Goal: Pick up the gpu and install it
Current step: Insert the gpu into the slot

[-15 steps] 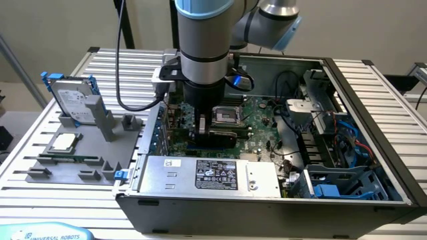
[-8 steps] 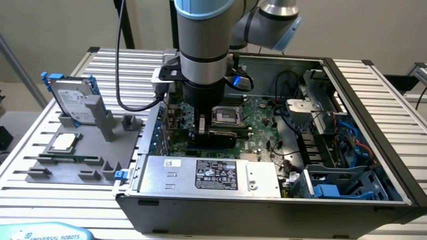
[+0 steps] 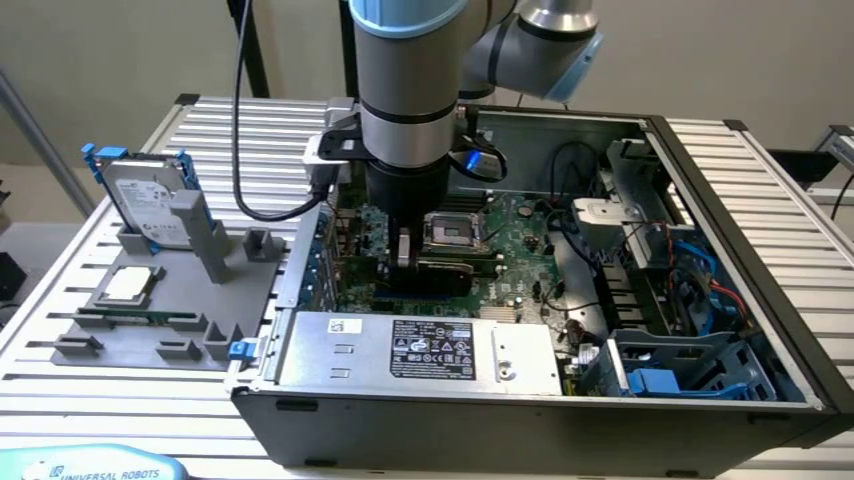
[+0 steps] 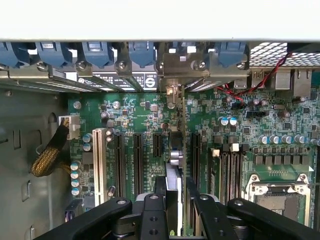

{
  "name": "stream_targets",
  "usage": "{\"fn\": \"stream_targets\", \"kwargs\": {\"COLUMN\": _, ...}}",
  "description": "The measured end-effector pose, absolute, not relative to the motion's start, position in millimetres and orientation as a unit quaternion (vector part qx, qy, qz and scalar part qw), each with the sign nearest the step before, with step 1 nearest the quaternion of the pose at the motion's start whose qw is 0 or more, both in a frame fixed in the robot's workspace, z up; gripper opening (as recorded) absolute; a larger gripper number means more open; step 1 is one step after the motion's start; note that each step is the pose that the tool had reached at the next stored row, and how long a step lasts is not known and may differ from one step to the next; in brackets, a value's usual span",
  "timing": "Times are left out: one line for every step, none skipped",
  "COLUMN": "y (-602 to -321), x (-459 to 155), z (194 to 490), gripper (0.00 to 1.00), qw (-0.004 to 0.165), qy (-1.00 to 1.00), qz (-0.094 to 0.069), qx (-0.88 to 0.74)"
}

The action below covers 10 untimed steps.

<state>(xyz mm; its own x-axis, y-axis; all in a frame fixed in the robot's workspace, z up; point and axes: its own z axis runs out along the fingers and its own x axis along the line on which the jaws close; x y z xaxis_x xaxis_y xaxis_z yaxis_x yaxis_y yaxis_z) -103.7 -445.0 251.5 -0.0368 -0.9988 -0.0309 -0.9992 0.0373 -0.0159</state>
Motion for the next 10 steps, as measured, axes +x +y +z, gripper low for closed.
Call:
{"fn": "stream_targets", "kwargs": {"y": -444.8, "x": -103.7, "z": 251.3, "gripper": 0.27, "qw": 0.017, "qy": 0.720, "qz": 0.005, "qx": -0.694}}
{"fn": "stream_targets", "kwargs": {"y": -444.8, "x": -103.7, "z": 251.3, "gripper": 0.27, "qw": 0.017, "qy": 0.720, "qz": 0.005, "qx": -0.694}}
{"fn": "stream_targets", "kwargs": {"y": -444.8, "x": -103.7, "z": 251.0, "gripper": 0.27, "qw": 0.017, "qy": 0.720, "qz": 0.005, "qx": -0.694}}
{"fn": "stream_targets", "kwargs": {"y": -444.8, "x": -103.7, "z": 250.9, "gripper": 0.27, "qw": 0.017, "qy": 0.720, "qz": 0.005, "qx": -0.694}}
{"fn": "stream_targets", "kwargs": {"y": -444.8, "x": -103.8, "z": 250.7, "gripper": 0.27, "qw": 0.016, "qy": 0.720, "qz": 0.005, "qx": -0.694}}
{"fn": "stream_targets", "kwargs": {"y": -444.8, "x": -103.8, "z": 250.5, "gripper": 0.27, "qw": 0.017, "qy": 0.720, "qz": 0.005, "qx": -0.694}}
{"fn": "stream_targets", "kwargs": {"y": -444.8, "x": -103.8, "z": 250.1, "gripper": 0.27, "qw": 0.017, "qy": 0.720, "qz": 0.005, "qx": -0.694}}
{"fn": "stream_targets", "kwargs": {"y": -444.7, "x": -103.7, "z": 249.5, "gripper": 0.27, "qw": 0.017, "qy": 0.720, "qz": 0.005, "qx": -0.694}}
{"fn": "stream_targets", "kwargs": {"y": -444.7, "x": -103.8, "z": 249.1, "gripper": 0.27, "qw": 0.017, "qy": 0.720, "qz": 0.005, "qx": -0.694}}
{"fn": "stream_targets", "kwargs": {"y": -444.7, "x": -103.8, "z": 248.9, "gripper": 0.27, "qw": 0.017, "qy": 0.720, "qz": 0.005, "qx": -0.694}}
